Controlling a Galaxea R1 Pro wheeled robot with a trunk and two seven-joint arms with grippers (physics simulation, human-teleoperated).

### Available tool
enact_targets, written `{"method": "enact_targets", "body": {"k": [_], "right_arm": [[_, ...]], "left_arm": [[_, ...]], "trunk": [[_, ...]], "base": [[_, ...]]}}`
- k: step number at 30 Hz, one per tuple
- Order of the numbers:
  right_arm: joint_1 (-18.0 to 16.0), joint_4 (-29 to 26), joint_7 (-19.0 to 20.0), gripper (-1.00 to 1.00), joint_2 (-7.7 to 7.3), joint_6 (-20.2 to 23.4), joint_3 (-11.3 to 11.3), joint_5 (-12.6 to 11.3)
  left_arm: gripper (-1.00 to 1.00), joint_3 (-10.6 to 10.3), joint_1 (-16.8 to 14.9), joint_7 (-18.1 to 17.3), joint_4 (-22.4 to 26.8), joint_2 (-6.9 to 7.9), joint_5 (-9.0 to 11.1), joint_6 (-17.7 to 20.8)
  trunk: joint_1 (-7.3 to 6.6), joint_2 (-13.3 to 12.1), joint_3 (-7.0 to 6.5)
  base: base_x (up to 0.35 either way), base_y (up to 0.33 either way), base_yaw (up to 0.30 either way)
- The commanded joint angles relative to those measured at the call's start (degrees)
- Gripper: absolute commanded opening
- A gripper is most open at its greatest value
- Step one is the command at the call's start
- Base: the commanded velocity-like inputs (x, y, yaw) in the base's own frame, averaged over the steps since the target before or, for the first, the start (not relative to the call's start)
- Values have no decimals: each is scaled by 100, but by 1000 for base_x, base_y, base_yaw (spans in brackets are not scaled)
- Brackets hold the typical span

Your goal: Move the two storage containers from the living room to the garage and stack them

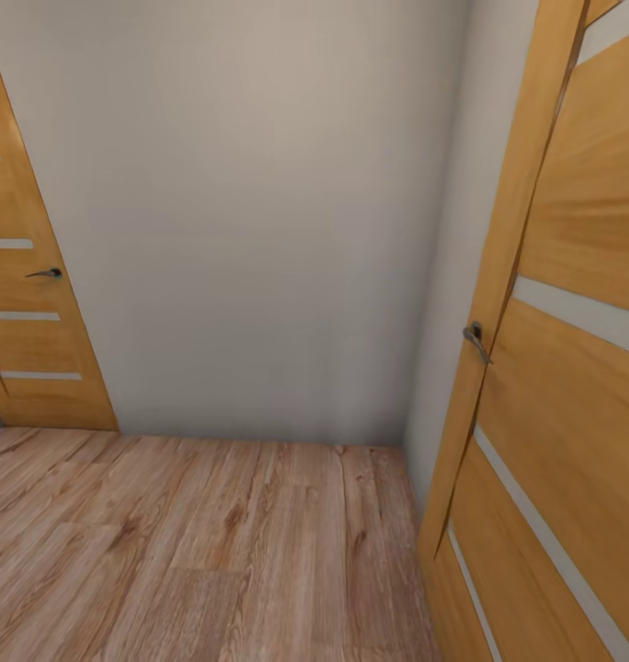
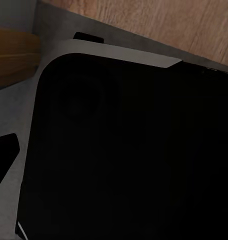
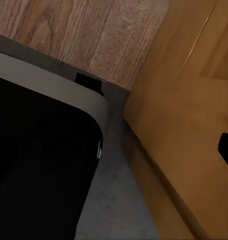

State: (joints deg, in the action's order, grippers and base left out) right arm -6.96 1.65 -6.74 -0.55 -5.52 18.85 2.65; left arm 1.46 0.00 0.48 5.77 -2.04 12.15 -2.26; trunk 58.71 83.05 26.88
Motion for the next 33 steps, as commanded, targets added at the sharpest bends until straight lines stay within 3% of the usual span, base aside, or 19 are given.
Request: {"method": "enact_targets", "body": {"k": [1,17,33], "right_arm": [[-7,18,-20,100,2,-28,13,29],[-7,20,-20,100,1,-28,13,27],[-7,15,-20,100,-7,-29,22,34]], "left_arm": [[100,12,0,5,3,-3,21,-11],[100,12,0,5,3,0,24,-11],[100,12,0,5,3,2,24,-11]], "trunk": [[1,3,5],[1,3,5],[1,3,5]], "base": [[138,0,0],[128,0,2],[115,0,91]]}}
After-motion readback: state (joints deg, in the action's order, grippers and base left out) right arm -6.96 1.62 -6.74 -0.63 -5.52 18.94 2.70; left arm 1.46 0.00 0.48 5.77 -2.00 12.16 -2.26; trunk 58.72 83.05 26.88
